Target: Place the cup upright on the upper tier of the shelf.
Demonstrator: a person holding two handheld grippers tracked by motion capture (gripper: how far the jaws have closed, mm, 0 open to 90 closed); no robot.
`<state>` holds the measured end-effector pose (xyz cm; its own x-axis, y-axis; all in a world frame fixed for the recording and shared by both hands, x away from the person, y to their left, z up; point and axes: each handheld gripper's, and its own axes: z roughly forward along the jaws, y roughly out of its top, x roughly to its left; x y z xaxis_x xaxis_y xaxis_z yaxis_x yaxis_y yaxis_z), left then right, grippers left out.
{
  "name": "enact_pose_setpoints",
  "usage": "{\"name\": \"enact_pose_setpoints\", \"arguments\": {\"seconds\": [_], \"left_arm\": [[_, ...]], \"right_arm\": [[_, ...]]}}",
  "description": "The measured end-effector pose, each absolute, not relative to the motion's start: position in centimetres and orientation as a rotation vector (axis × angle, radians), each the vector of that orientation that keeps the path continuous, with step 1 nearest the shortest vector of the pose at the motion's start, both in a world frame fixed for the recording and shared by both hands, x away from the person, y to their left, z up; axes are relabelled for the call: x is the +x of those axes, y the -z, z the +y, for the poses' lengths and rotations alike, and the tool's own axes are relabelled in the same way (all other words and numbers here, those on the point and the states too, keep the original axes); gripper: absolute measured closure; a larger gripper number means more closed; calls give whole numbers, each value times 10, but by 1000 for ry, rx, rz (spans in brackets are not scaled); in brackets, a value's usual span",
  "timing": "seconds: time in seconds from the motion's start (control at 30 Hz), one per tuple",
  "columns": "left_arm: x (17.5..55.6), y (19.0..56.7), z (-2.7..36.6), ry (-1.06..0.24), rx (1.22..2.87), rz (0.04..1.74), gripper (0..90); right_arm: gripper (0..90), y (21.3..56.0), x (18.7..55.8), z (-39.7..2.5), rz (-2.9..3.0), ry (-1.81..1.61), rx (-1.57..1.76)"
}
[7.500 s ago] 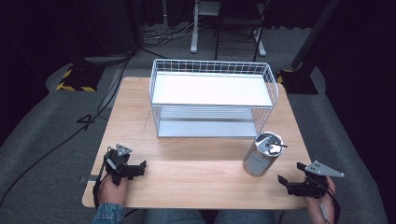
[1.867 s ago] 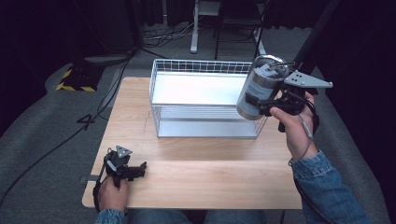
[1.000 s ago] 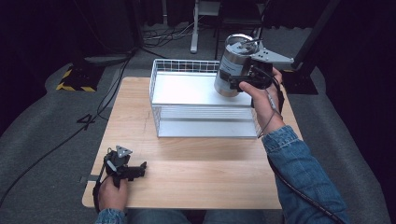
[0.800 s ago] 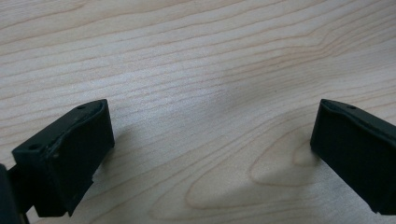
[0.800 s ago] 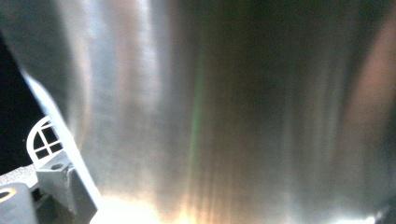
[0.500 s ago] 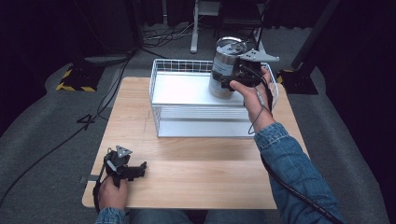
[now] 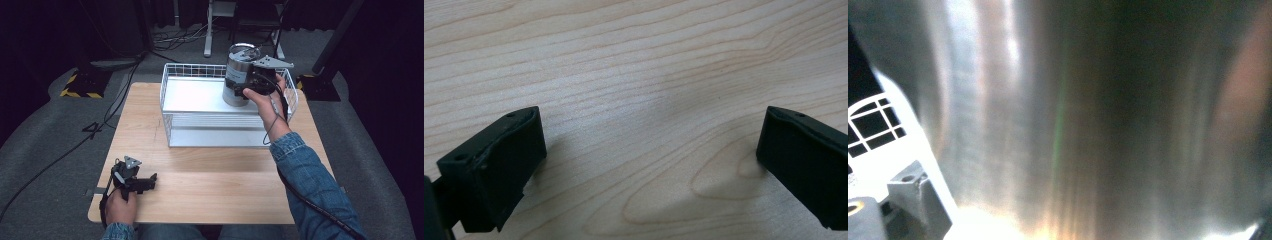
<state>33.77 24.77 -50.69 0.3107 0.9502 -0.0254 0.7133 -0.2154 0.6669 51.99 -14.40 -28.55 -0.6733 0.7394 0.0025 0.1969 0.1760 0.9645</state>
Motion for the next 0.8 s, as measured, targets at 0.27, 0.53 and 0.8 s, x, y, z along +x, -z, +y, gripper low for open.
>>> {"name": "enact_pose_setpoints", "arguments": {"seconds": [0.27,0.53,0.8], "left_arm": [[338,507,248,-532,2004,1468,0],[338,507,248,-532,2004,1468,0],[338,507,248,-532,2004,1468,0]], "right_arm": [[7,286,519,-143,1962,-1504,889],[0,286,522,-140,1939,-1538,944],[0,285,518,-143,1961,-1457,875]]}}
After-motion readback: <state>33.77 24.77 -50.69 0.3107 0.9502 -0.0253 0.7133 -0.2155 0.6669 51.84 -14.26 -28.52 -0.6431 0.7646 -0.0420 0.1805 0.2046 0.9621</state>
